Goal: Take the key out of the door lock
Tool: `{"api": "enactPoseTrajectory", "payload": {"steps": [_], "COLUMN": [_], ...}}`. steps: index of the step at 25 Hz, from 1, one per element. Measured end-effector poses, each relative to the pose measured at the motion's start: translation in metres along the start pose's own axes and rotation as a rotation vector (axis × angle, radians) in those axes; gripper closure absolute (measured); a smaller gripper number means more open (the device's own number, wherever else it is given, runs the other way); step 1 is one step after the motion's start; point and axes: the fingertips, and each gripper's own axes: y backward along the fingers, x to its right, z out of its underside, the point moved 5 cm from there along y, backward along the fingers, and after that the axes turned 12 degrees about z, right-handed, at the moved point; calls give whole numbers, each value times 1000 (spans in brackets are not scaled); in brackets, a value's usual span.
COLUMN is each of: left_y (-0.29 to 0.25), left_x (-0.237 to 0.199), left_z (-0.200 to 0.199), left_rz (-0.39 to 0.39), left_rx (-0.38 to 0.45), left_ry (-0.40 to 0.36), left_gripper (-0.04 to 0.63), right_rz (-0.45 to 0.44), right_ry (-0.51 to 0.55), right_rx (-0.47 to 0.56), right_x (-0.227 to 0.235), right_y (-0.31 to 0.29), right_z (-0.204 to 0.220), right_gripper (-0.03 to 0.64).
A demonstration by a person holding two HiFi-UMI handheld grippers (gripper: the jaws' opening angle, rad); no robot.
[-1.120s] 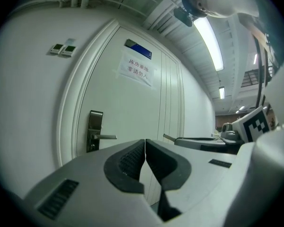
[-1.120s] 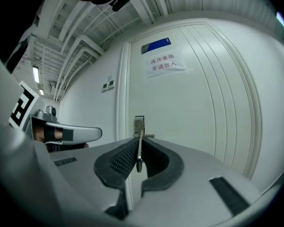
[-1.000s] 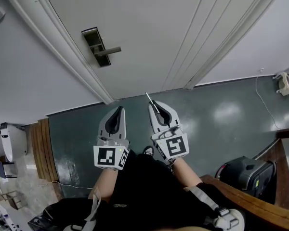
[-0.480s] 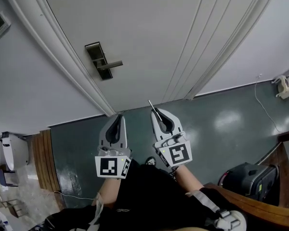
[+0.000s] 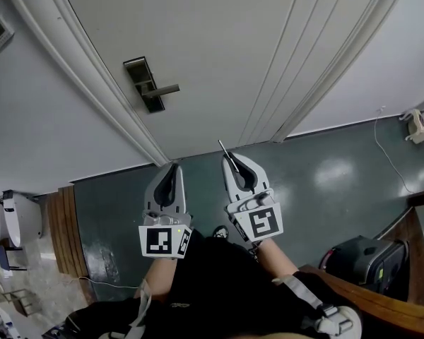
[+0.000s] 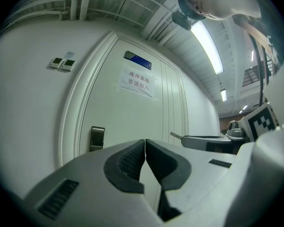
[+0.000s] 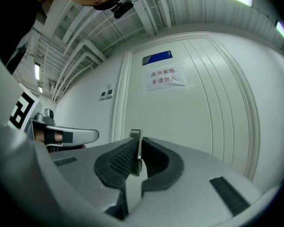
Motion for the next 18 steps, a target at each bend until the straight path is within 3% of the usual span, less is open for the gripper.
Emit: {"api": "enactPoseTrajectory", "payload": {"steps": [18], "left_y": [-1], "left_x": [3], "left_z": [4], "left_rz": [3], "left_rx": [-5], "left_ry": [0], "left_gripper": [571], "right_rz": [-13], "right_ry": [22], "right_rx": [12], "right_x": [-4], "right_y": [1], "right_z": [-2], "right_gripper": [586]}}
